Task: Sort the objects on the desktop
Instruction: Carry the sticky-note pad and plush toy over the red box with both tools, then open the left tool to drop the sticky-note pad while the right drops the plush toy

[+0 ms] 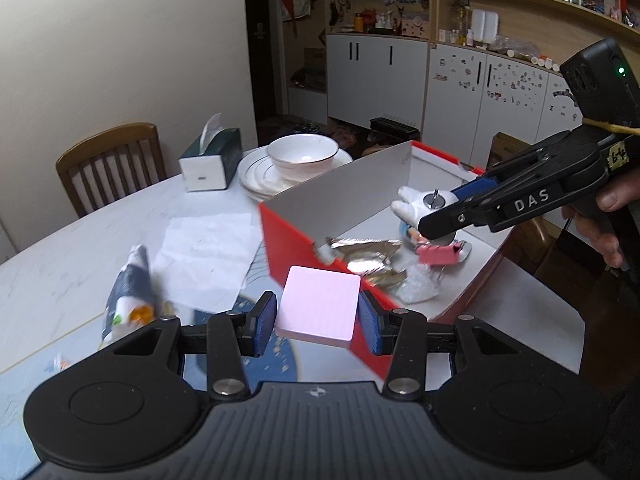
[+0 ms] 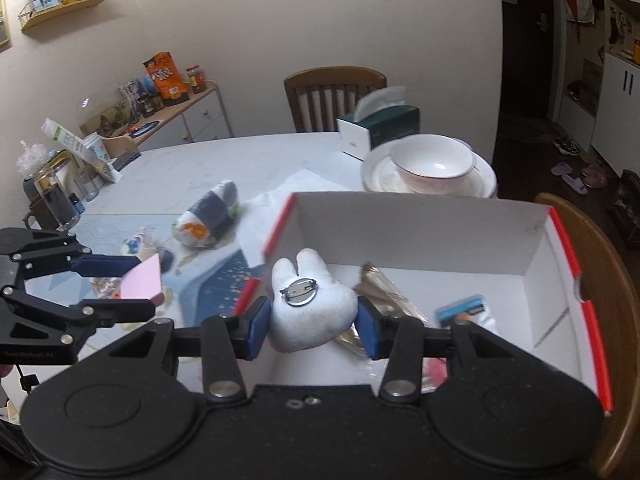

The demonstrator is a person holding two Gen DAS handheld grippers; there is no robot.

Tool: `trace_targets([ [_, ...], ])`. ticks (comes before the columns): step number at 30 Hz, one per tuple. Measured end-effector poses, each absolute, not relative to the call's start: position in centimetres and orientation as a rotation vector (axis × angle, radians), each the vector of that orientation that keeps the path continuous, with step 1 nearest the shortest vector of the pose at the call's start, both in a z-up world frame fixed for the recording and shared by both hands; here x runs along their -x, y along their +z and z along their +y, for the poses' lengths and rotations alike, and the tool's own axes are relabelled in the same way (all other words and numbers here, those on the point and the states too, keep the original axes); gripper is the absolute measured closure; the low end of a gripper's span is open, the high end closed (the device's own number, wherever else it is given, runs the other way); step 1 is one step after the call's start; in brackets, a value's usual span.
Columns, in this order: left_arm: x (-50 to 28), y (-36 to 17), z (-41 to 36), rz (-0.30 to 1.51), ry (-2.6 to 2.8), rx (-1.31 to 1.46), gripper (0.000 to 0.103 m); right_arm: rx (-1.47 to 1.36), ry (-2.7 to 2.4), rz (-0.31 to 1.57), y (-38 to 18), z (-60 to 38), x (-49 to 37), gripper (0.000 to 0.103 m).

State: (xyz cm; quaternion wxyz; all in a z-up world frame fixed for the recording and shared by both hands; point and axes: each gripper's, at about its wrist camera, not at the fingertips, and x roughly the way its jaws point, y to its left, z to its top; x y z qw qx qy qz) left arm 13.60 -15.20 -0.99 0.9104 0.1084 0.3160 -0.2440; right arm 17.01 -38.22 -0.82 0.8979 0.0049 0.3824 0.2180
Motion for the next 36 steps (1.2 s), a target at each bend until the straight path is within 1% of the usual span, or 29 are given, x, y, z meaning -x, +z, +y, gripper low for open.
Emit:
trace_targets([
  [16, -16.5, -1.4, -22.7, 0.655, -0.625, -0.309, 0.06, 0.02, 0.372, 0.809, -1.9, -43.7, -19.3, 0.058],
  [26, -19.4, -4.3, -27.0, 0.812, -0.692, -0.413, 0.06, 0.04, 0.375, 0.898, -3.8, -44.6, -22.9, 0.058],
  [31, -21.3, -5.9, -27.8, 0.905, -0.66, -0.434, 0.06, 0.056, 0.376, 0.932, -4.9, -44.4, -25.2, 0.058],
  [36, -22.3, -6.2, -27.9, 0.962, -0.678, -0.401, 0.06, 0.086, 0.371, 0.975, -6.4, -43.8, -27.1, 0.058],
])
